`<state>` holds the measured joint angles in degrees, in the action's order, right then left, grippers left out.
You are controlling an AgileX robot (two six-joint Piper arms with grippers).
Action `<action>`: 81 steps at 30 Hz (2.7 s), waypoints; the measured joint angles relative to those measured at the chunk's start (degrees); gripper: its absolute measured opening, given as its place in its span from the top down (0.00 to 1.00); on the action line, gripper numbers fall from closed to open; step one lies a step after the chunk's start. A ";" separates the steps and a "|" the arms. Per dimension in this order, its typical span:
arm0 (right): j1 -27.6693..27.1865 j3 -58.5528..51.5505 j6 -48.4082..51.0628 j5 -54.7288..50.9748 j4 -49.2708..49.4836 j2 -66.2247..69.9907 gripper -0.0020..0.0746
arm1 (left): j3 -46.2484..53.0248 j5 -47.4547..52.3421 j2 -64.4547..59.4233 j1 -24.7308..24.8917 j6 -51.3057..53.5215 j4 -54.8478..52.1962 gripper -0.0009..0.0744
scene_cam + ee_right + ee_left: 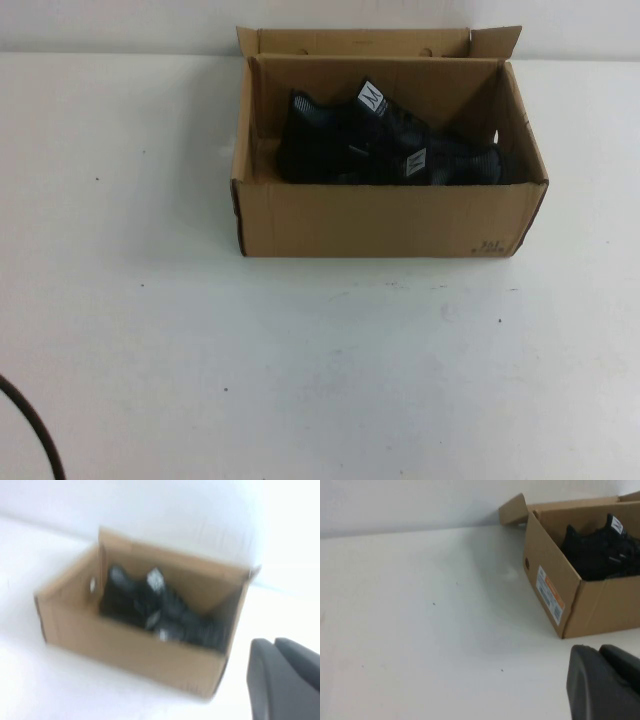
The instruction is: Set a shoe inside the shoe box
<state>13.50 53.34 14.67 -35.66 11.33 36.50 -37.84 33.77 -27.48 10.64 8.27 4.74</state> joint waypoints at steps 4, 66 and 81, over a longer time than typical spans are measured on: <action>0.00 -14.16 0.73 2.57 -0.11 -8.74 0.99 | 3.56 -0.05 0.38 0.00 -0.09 2.69 0.99; -0.03 -34.38 -0.49 6.47 7.08 -23.04 0.99 | 13.17 -6.27 6.03 0.00 -0.21 -3.61 0.99; -0.03 -34.38 -0.49 6.47 7.08 -23.04 0.99 | 39.22 -15.74 28.06 0.00 -8.27 -5.69 0.99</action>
<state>13.47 18.95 14.18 -29.19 18.41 13.46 1.38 18.04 0.57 10.64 0.00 -0.95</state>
